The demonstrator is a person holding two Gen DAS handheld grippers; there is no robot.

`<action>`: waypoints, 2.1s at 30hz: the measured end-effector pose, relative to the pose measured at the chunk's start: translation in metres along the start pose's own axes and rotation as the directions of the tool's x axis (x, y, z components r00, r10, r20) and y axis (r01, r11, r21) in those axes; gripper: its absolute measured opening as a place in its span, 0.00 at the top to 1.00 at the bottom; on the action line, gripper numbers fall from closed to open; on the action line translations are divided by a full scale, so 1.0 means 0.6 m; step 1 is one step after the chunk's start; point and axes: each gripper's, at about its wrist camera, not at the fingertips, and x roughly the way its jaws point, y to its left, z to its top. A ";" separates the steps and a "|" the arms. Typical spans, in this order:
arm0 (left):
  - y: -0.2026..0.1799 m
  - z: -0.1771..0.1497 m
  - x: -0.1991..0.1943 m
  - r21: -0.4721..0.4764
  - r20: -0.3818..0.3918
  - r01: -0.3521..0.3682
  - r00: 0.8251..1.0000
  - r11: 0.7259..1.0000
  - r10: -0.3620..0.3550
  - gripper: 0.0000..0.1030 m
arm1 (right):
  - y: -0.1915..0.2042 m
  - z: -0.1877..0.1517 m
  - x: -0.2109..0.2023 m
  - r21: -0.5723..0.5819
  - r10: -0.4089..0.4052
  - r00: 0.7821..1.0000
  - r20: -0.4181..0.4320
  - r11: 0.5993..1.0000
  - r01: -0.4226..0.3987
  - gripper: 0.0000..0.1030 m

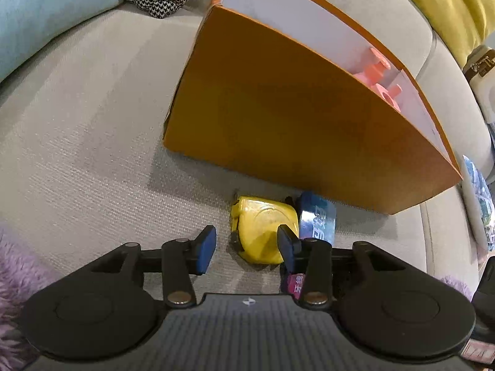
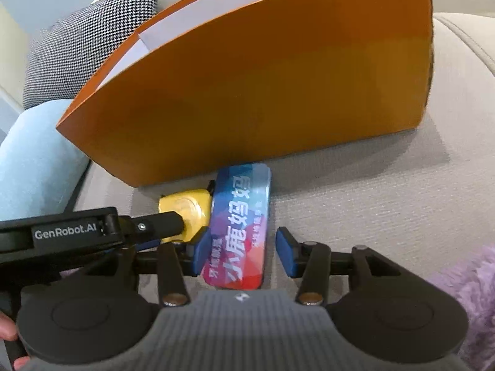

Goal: Organize rigid objects
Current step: 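Grasp the yellow tape measure with the left tool while the right tool grasps the blue card pack, then lift the tape measure and card pack and carry both over the orange box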

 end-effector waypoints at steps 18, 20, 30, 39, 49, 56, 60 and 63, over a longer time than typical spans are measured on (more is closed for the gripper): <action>0.007 0.001 0.003 -0.048 -0.013 0.020 1.000 0.999 -0.021 0.42 | 0.020 -0.004 -0.043 -0.093 -0.018 0.997 0.076 0.995 0.025 0.87; 0.013 0.001 0.002 -0.075 -0.014 0.033 0.999 0.997 -0.034 0.41 | 0.024 -0.002 -0.054 -0.129 -0.073 0.993 0.098 0.988 0.085 0.87; 0.012 0.011 0.025 -0.097 -0.034 0.026 0.999 0.995 -0.029 0.39 | 0.034 -0.001 -0.057 -0.248 -0.126 0.989 0.083 0.958 0.143 0.86; -0.004 0.010 0.019 -0.039 0.020 0.042 0.999 0.998 -0.041 0.62 | 0.019 0.008 -0.042 -0.173 -0.051 0.997 0.055 0.983 0.060 0.81; -0.010 0.004 -0.009 0.028 0.038 0.071 0.997 0.997 -0.072 0.75 | 0.036 0.011 -0.037 -0.160 0.010 0.998 0.064 0.987 0.000 0.81; -0.008 0.009 -0.011 0.013 0.045 0.179 0.983 0.984 -0.179 0.75 | 0.035 0.016 -0.033 -0.167 -0.011 0.998 0.066 0.986 0.021 0.81; -0.021 0.009 0.004 0.031 0.024 0.154 0.988 0.988 -0.155 0.75 | 0.034 0.020 -0.026 -0.166 -0.025 0.998 0.063 0.986 0.035 0.85; -0.025 0.013 0.012 0.036 0.025 0.138 0.990 0.990 -0.139 0.76 | 0.034 0.020 -0.026 -0.168 -0.022 0.998 0.064 0.985 0.033 0.85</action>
